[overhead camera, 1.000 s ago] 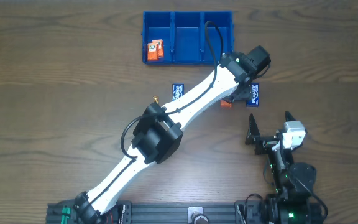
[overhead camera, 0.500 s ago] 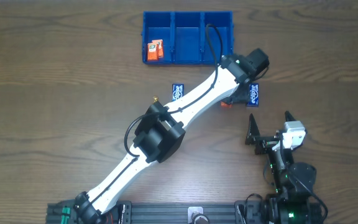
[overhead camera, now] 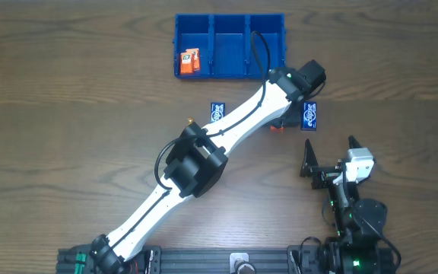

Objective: Sort Candies Into Trays

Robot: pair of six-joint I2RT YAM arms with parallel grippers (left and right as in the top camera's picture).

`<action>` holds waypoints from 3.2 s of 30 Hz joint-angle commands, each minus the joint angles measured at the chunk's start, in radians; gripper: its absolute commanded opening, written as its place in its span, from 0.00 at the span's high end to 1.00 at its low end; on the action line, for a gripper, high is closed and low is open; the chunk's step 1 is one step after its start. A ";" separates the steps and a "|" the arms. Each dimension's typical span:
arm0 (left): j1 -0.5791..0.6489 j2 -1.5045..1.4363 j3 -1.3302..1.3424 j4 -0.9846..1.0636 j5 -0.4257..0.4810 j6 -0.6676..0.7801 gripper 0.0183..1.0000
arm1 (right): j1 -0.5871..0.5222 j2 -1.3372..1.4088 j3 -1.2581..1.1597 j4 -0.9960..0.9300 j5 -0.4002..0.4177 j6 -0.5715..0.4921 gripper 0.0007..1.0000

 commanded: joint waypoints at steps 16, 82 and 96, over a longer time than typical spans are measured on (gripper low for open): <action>0.019 -0.111 0.079 0.000 -0.133 0.089 0.65 | -0.006 -0.007 0.000 -0.010 0.006 -0.013 0.00; 0.540 -0.246 0.016 0.010 -0.001 0.573 0.22 | -0.006 -0.007 0.000 -0.010 0.006 -0.013 0.00; 0.547 -0.911 -0.449 0.433 -0.052 0.538 0.12 | -0.006 -0.007 0.000 -0.010 0.006 -0.013 0.00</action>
